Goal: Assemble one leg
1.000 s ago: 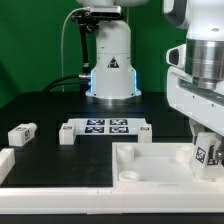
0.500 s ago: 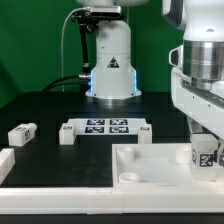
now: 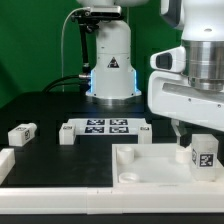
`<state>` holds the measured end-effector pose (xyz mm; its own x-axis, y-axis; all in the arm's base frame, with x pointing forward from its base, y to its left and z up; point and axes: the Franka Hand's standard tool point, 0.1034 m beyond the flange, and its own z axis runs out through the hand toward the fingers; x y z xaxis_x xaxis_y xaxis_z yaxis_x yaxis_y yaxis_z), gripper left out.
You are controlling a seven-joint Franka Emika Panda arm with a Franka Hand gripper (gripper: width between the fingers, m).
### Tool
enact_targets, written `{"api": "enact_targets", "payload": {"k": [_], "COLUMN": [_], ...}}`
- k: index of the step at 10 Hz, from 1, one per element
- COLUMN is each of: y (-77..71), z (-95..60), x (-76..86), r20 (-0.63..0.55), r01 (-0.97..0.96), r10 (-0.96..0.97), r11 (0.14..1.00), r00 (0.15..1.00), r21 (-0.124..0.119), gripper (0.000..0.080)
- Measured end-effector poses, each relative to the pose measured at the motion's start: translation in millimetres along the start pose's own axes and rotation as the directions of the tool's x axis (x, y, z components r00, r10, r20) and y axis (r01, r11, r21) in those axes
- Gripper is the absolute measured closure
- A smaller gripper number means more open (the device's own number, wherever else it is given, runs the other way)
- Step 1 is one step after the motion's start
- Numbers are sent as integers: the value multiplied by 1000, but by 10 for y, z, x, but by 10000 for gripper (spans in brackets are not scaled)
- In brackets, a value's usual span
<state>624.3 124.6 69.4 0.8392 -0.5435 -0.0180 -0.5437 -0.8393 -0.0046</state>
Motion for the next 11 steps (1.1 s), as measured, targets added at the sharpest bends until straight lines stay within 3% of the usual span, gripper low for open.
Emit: {"api": "enact_targets", "payload": {"k": [2, 4, 7, 9, 10, 11], "y": [22, 54, 62, 64, 63, 63], "z": [12, 8, 10, 10, 10, 10], "x": [7, 34, 42, 43, 42, 42], "r20": [11, 13, 14, 14, 14, 13], "r01": [215, 452, 535, 535, 531, 501], "r10": [-215, -451, -535, -535, -531, -501], "r11": [977, 892, 845, 845, 847, 865], "r00": [976, 892, 845, 845, 847, 865], "r21": [-5, -16, -15, -15, -15, -15], "gripper": [150, 150, 150, 383, 383, 508]}}
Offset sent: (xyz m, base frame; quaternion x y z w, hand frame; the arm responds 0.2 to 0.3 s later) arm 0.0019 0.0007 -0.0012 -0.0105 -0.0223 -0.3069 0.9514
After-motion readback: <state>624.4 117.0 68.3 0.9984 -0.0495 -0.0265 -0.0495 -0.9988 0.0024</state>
